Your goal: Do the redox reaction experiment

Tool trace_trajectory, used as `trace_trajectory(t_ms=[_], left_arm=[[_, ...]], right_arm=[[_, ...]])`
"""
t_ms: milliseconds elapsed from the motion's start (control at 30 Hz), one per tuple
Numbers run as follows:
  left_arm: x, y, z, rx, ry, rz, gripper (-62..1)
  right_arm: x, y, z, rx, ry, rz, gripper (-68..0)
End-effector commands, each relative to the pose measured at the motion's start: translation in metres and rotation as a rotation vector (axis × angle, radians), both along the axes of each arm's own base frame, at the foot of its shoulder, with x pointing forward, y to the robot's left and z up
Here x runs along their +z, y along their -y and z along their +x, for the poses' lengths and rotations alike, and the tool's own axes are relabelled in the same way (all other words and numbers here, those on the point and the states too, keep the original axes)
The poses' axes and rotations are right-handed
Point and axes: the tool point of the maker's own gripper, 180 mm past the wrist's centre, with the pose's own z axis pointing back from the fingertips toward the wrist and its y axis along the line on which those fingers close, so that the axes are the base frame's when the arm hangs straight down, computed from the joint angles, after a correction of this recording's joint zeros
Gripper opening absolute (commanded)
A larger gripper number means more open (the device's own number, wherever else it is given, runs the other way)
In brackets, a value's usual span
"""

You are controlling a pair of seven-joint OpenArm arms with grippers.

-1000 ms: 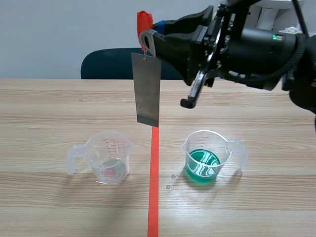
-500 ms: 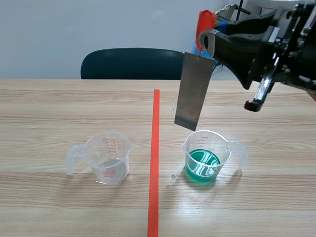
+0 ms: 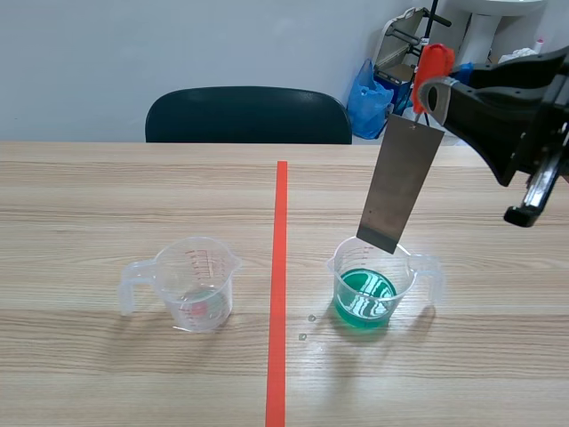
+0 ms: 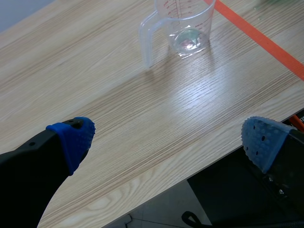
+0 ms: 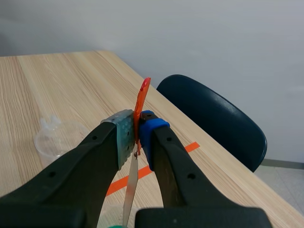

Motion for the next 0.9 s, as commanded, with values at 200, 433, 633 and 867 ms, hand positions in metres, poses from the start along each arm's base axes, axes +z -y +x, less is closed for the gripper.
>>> trace_trajectory(t_ms=[200, 433, 633, 867], left_arm=[[0.0032, 0.0036, 0.0017, -0.012, 0.011, -0.014, 1.4], [0.0032, 0.0036, 0.0017, -0.012, 0.011, -0.014, 1.4], [0.0032, 0.0036, 0.0017, -0.012, 0.011, -0.014, 1.4], [0.0032, 0.0036, 0.0017, -0.012, 0.011, -0.014, 1.4]], right_arm=[[0.0115, 0.0023, -0.0047, 0.007, 0.027, 0.038, -66.9], [0.012, 0.0023, -0.0049, 0.008, 0.029, 0.04, -66.9], [0.0119, 0.0023, -0.0049, 0.008, 0.029, 0.04, -66.9], [0.0119, 0.0023, -0.0049, 0.008, 0.029, 0.04, -66.9]])
